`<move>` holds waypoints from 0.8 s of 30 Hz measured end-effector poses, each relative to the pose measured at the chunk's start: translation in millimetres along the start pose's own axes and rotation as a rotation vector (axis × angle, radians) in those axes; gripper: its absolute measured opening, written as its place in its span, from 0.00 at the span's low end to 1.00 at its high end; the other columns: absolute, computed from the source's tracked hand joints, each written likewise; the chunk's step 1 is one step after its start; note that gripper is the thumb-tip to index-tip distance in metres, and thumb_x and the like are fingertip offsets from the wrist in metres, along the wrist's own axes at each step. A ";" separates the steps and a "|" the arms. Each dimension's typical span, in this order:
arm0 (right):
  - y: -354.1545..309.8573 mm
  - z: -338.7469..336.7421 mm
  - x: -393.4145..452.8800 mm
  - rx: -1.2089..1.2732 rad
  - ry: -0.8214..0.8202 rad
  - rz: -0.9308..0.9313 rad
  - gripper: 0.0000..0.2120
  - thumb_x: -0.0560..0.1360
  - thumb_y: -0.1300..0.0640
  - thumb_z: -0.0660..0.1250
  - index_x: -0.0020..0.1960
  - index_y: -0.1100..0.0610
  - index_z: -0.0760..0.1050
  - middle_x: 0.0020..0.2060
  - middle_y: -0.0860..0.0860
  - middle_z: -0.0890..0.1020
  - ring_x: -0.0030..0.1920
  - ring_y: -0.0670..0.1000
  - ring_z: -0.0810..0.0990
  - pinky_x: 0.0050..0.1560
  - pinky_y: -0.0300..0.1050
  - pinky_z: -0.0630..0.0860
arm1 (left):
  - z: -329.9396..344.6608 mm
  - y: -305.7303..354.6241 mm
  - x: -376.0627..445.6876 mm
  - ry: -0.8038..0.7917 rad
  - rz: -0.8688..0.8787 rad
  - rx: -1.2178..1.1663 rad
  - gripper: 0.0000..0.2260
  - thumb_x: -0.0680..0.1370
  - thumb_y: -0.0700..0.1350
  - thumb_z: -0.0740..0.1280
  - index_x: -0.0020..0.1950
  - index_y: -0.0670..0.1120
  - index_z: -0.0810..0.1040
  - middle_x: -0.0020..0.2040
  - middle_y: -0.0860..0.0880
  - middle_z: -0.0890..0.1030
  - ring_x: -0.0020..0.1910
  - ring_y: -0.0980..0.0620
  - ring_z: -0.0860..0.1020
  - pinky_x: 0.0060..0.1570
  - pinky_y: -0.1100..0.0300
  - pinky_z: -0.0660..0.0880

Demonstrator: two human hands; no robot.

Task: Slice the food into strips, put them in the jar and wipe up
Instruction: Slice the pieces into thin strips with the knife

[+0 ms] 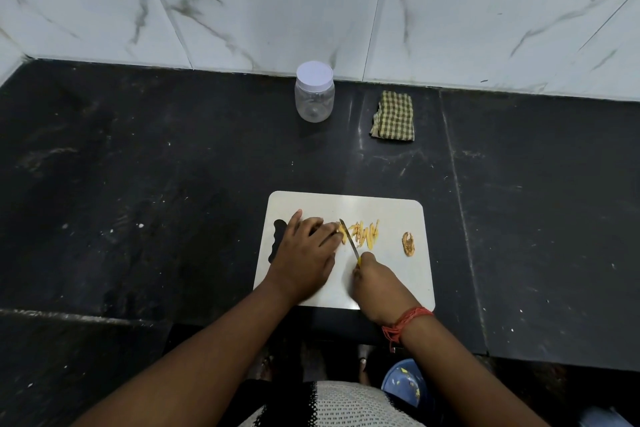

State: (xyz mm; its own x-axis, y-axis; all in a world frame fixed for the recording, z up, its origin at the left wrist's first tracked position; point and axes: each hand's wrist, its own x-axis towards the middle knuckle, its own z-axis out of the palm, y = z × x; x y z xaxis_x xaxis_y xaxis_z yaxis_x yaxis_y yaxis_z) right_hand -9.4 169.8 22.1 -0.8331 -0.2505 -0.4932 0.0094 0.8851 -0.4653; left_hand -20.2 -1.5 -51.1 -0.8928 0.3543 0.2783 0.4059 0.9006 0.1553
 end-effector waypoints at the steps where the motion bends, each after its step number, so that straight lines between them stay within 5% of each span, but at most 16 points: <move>1: 0.0 -0.2 -0.7 0.005 0.002 0.003 0.02 0.80 0.64 0.54 0.51 0.60 0.64 0.35 0.49 0.71 0.32 0.47 0.69 0.27 0.37 0.61 | -0.5 0.2 0.0 -0.003 0.001 0.003 0.13 0.78 0.47 0.65 0.62 0.48 0.79 0.64 0.50 0.79 0.63 0.45 0.75 0.71 0.37 0.64; 11: -2.5 -0.3 -2.2 0.012 -0.007 0.028 0.02 0.80 0.64 0.53 0.49 0.59 0.62 0.38 0.54 0.74 0.32 0.49 0.70 0.28 0.38 0.61 | -2.2 0.4 0.4 -0.005 0.007 0.009 0.14 0.77 0.46 0.66 0.62 0.48 0.79 0.64 0.50 0.78 0.63 0.45 0.75 0.70 0.37 0.65; 15: -4.5 0.7 -1.2 -0.013 -0.020 0.051 0.06 0.79 0.67 0.53 0.54 0.62 0.65 0.42 0.58 0.78 0.39 0.56 0.76 0.36 0.43 0.65 | -1.9 0.7 1.5 0.006 0.013 0.020 0.14 0.76 0.46 0.67 0.61 0.47 0.80 0.64 0.50 0.79 0.62 0.45 0.75 0.70 0.37 0.66; 19: -6.4 0.8 0.6 -0.031 -0.045 0.067 0.11 0.77 0.69 0.52 0.58 0.65 0.65 0.48 0.62 0.80 0.37 0.54 0.72 0.29 0.40 0.60 | -3.9 1.3 2.2 0.011 0.015 0.028 0.13 0.77 0.45 0.68 0.61 0.47 0.80 0.63 0.50 0.79 0.61 0.45 0.76 0.70 0.38 0.66; 24: -2.2 0.7 0.2 -0.086 -0.064 0.063 0.11 0.79 0.67 0.53 0.61 0.67 0.65 0.37 0.52 0.73 0.36 0.53 0.73 0.28 0.38 0.60 | -7.2 3.8 4.0 0.001 0.011 0.041 0.12 0.78 0.46 0.67 0.60 0.47 0.80 0.63 0.49 0.80 0.60 0.44 0.76 0.68 0.36 0.68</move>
State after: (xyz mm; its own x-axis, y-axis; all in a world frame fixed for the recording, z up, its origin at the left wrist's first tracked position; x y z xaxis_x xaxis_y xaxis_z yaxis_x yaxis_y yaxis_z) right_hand -9.3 167.5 22.6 -0.7951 -0.2158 -0.5667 0.0108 0.9294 -0.3690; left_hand -20.9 1.5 -42.6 -0.8881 0.3639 0.2809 0.4071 0.9063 0.1132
